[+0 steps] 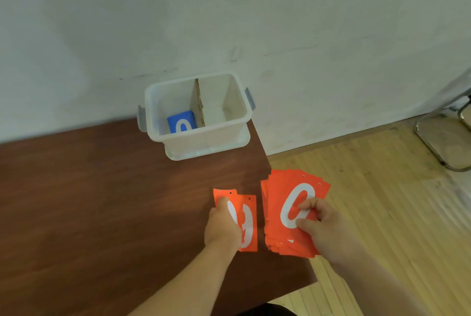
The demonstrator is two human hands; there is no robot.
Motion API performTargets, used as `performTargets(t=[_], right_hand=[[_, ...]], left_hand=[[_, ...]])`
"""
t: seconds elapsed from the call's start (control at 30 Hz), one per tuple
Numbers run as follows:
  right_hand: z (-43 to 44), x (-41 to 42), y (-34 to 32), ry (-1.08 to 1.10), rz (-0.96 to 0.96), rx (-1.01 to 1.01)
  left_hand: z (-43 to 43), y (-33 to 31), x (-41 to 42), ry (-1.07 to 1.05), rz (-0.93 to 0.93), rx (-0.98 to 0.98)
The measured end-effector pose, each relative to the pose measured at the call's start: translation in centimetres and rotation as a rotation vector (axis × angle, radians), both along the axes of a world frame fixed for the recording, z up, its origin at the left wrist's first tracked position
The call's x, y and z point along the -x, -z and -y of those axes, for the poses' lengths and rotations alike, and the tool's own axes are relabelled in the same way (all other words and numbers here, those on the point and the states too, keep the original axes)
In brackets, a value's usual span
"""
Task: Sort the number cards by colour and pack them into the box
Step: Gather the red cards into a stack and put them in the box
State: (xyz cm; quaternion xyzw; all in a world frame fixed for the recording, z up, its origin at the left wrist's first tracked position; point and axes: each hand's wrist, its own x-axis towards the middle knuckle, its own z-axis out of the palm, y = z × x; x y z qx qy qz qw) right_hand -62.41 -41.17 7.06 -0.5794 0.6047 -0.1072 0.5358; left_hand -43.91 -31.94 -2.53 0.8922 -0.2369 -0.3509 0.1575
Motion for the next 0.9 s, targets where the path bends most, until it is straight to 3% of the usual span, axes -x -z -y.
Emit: performTargets(t=[0.17,0.37,0.53,0.57,0.7,0.9], right_hand=[[-0.9,-2.5,-0.7,-0.041,-0.022,0.028],[-2.9,-6.6,-2.0,-0.101,0.058,0.041],[-6.3,-11.9,-3.5,-0.049,0.380,-0.305],[-7.1,-13.0,-3.6,-0.090,0.357,-0.272],[-10.4,-17.0,-4.0,-0.442,-0.008,0.192],[-15.8,-22.6,-5.0,-0.846,0.039,0.330]], left_hand=[[-2.6,-1.1,-2.1,-0.039,-0.015,0.039],[-6.0,-3.1,-5.1,-0.292,-0.289,0.379],[-9.8,-7.0,-8.3,-0.469,-0.376,0.597],[-10.7,-7.8,-8.8,-0.495,-0.391,0.641],[-14.7,-9.6,-10.1,-0.618,-0.421,0.782],[-19.8,-10.5,-13.0,-0.628,-0.490,0.869]])
